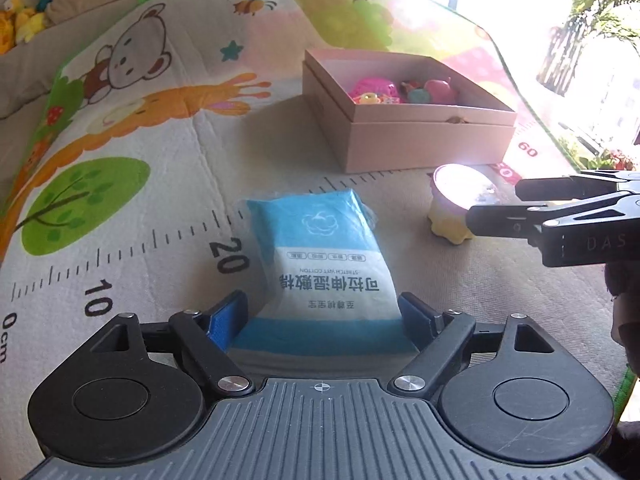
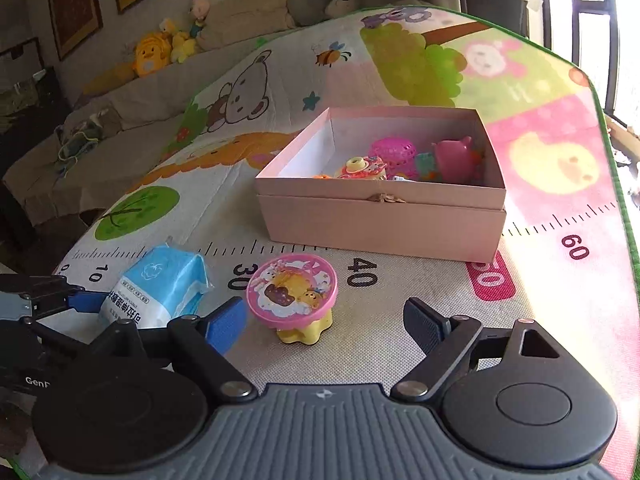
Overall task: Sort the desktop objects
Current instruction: 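Regrasp the cup with right tool while left tool grasps and lifts blue wipes pack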
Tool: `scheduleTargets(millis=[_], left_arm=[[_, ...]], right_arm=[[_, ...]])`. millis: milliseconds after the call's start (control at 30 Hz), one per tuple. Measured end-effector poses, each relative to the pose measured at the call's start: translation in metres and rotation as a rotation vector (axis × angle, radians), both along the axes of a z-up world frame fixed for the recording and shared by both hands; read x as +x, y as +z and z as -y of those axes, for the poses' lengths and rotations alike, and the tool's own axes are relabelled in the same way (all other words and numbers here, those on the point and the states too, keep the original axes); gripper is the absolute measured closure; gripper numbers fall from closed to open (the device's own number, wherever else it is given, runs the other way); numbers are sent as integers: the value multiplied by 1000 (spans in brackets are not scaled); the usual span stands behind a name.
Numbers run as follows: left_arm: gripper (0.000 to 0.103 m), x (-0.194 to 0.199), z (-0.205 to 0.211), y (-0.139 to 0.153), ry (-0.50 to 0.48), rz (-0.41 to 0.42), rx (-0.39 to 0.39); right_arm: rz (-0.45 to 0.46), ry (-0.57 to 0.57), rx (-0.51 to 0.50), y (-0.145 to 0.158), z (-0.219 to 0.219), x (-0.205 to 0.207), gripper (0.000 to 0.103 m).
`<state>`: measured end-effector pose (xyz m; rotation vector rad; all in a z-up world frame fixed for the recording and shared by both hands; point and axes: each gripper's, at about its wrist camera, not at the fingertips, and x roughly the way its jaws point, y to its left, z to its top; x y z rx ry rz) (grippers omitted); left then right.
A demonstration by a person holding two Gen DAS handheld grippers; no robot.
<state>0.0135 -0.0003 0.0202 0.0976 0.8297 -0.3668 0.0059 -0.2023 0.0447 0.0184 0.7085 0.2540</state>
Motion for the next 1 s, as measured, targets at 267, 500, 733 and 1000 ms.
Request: scheduleTargets(millis=[267, 500, 733, 1000], left_arm=[[14, -1, -4, 1, 19, 1, -1], [11, 0, 3, 2, 8, 19, 15], [15, 13, 28, 0, -22, 61, 72], [42, 6, 24, 0, -15, 75, 89]], right_arm=[[9, 53, -96, -10, -29, 14, 17], [25, 49, -149, -10, -34, 21, 41], [4, 24, -141, -8, -21, 20, 47], [-30, 19, -156, 4, -1, 2, 47]])
